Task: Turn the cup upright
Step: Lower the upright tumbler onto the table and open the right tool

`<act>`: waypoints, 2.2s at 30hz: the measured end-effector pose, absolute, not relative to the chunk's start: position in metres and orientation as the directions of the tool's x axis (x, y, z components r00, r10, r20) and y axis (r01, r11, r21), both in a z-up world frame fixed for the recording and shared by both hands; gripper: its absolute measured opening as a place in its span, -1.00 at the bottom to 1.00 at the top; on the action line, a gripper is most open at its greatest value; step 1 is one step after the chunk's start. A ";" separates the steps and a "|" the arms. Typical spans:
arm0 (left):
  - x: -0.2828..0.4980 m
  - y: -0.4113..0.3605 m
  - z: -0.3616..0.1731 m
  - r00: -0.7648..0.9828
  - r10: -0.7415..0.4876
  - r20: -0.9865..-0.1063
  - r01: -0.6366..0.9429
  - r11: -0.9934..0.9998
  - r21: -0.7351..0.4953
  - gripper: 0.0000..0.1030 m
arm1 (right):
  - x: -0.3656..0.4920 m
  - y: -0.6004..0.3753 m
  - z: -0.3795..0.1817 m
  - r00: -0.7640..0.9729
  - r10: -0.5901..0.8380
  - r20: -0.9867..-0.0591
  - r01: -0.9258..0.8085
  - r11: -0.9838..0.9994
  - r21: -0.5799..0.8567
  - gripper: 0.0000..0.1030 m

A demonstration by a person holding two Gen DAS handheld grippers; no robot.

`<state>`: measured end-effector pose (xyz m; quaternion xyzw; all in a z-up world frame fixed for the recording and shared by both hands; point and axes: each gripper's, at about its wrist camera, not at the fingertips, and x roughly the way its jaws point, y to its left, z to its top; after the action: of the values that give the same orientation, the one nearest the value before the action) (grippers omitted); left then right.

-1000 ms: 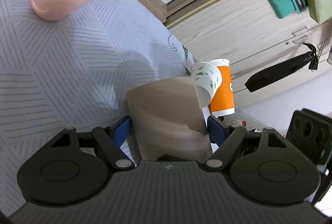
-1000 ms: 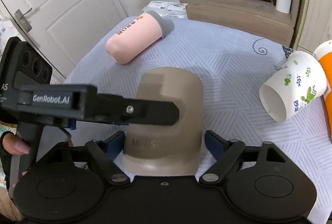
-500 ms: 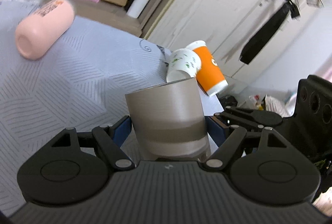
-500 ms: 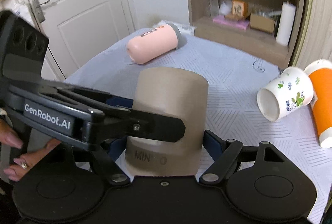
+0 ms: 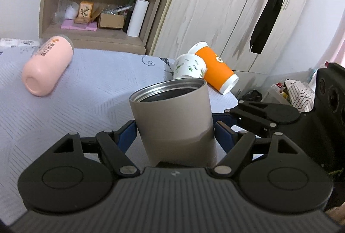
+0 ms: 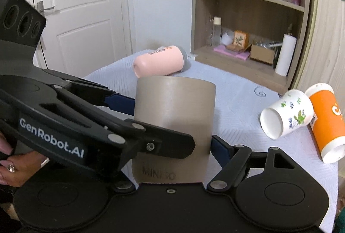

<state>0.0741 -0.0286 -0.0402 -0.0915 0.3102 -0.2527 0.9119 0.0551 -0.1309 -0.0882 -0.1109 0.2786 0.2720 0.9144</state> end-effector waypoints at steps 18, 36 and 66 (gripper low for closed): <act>0.106 -0.032 -0.030 0.737 -0.470 -0.486 0.449 0.877 -0.169 0.45 | 0.084 -0.119 -0.107 0.817 0.387 -0.427 -0.489 0.857 -0.160 0.59; 0.123 -0.045 -0.031 0.749 -0.450 -0.486 0.446 0.885 -0.133 0.45 | 0.104 -0.130 -0.111 0.831 0.386 -0.401 -0.456 0.885 -0.093 0.58; 0.042 -0.001 -0.001 0.791 -0.230 -0.567 0.185 0.973 -0.136 0.66 | 0.004 -0.157 -0.065 0.903 0.244 -0.355 -0.285 0.956 -0.069 0.81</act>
<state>0.0425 -0.0006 -0.0008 -0.0366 0.3038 -0.1096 0.9457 0.0043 -0.1570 -0.0645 -0.0595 0.1740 0.1358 0.9735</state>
